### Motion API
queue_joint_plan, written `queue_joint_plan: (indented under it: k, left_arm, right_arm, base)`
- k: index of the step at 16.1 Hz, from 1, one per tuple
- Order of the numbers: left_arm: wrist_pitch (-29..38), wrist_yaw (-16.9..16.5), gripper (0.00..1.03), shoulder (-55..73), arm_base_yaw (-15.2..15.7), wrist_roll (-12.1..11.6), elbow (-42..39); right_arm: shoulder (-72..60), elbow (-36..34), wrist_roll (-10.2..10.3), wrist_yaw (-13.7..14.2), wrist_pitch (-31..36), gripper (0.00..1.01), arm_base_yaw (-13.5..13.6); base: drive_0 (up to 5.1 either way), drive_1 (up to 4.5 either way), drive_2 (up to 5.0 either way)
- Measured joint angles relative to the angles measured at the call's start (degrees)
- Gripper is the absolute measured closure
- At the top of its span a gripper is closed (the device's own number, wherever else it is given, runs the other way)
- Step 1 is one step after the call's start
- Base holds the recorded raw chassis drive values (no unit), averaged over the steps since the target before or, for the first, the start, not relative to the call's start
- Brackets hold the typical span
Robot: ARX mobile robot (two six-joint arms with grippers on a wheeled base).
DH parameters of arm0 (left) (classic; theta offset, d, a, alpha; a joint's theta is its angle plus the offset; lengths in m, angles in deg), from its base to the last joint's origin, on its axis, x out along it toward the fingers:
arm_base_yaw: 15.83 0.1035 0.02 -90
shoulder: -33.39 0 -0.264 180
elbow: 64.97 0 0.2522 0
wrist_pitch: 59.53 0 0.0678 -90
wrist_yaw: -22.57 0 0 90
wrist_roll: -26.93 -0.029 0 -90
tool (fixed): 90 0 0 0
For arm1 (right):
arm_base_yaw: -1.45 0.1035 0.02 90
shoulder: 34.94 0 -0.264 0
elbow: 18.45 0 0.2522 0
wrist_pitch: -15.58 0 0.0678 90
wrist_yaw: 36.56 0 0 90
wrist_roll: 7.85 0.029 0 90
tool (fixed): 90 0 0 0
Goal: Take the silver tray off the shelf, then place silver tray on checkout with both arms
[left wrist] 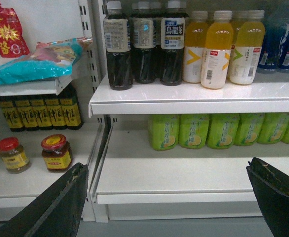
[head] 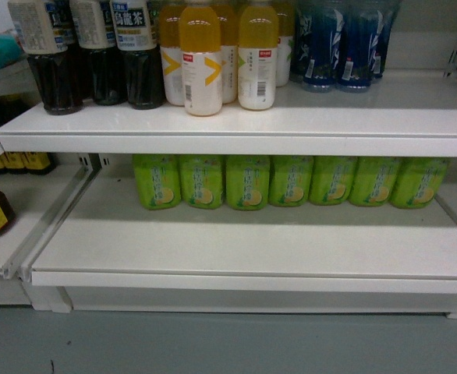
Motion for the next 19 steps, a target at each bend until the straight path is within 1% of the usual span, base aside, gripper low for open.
queue_joint_plan:
  k: [19]
  left_arm:
    - [-0.02,0.0,0.05,0.0,0.0,0.0,0.0]
  right_arm:
    - [0.0,0.0,0.0,0.0,-0.07,0.03,0.0]
  base:
    - [0.0,0.0,0.0]
